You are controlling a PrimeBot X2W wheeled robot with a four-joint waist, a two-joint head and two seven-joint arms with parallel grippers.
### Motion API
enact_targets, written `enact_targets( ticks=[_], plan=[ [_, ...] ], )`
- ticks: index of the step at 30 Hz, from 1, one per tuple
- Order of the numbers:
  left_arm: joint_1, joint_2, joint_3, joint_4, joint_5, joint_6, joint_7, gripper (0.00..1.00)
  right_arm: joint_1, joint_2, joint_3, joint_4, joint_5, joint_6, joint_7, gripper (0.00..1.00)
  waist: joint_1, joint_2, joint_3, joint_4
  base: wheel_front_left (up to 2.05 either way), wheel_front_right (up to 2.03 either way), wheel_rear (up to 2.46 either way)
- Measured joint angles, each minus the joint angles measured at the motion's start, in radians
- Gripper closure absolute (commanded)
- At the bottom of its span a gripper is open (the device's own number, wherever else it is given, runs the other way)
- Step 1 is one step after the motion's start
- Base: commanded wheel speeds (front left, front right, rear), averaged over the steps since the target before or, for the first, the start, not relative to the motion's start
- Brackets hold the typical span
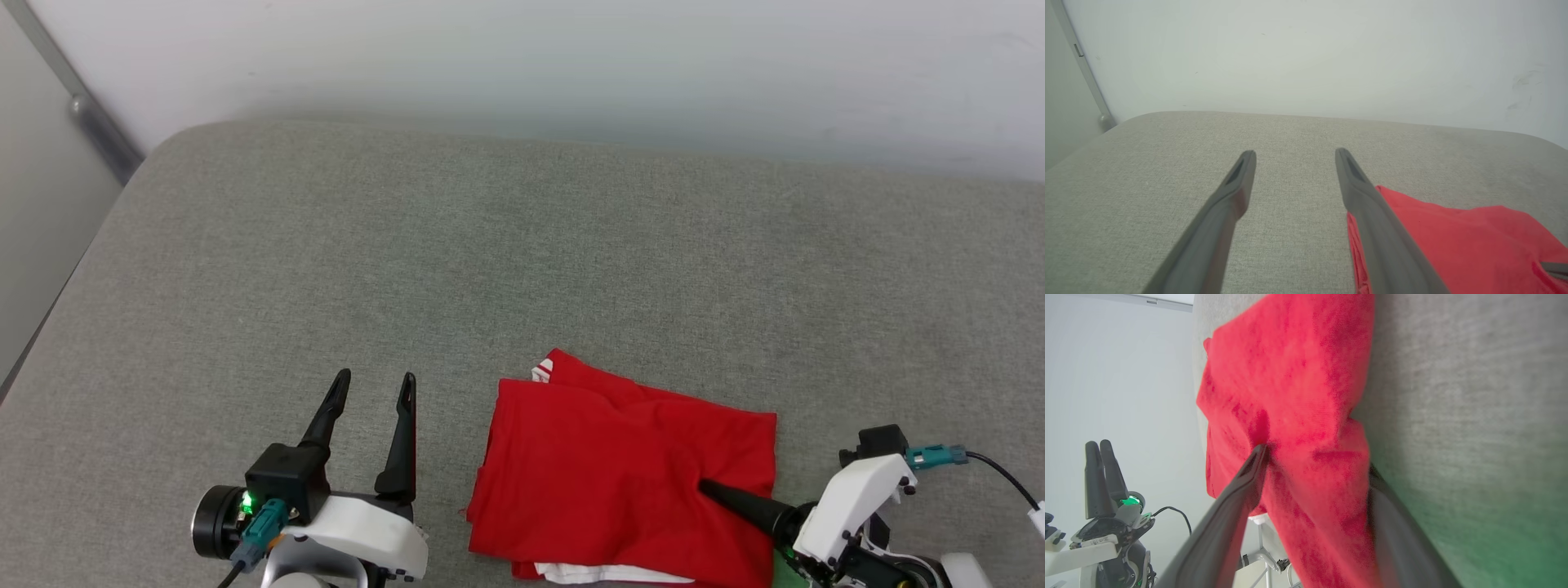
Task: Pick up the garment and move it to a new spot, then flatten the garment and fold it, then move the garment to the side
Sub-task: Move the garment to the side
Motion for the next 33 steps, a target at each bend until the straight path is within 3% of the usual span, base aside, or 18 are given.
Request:
enact_targets(
  ticks=[2,9,15,18,26,27,33],
  plan=[
    [0.0,-0.002,0.001,0.004,0.0,-0.001,0.0,0.0,-0.007,-0.003,0.021,0.008,0.014,0.0,-0.006,0.99,0.0,0.0,-0.004,0.002,0.0,0.0,0.0],
    [0.009,-0.004,0.005,0.011,0.001,0.0,0.0,0.0,-0.021,-0.065,0.129,-0.032,0.01,-0.001,-0.075,1.0,0.0,0.0,-0.023,-0.025,0.0,0.0,0.0],
    [0.034,-0.003,0.015,-0.001,0.0,0.006,0.0,0.0,-0.047,-0.173,0.224,-0.021,-0.189,-0.001,-0.156,1.0,0.0,0.0,-0.044,-0.099,0.0,0.0,0.0],
    [0.036,-0.005,0.025,-0.01,0.0,0.008,-0.001,0.0,-0.069,-0.212,0.227,0.009,-0.305,0.0,-0.174,1.0,0.0,0.0,-0.048,-0.153,0.0,0.0,0.0],
    [0.001,-0.002,0.043,-0.045,0.022,-0.008,-0.002,0.0,-0.173,-0.23,0.192,0.037,-0.491,0.0,-0.19,1.0,0.0,0.0,-0.004,-0.327,0.0,0.0,0.0],
    [-0.03,0.004,0.039,-0.054,0.037,-0.015,-0.002,0.0,-0.209,-0.241,0.167,0.052,-0.525,-0.001,-0.209,1.0,-0.0001,0.0,0.026,-0.364,0.0,0.0,0.0],
    [-0.146,0.032,0.024,-0.086,0.072,-0.048,0.028,0.0,-0.338,-0.252,0.081,0.101,-0.642,0.0,-0.32,1.0,0.0,0.0,0.162,-0.432,0.0,0.0,0.0]
  ],
)
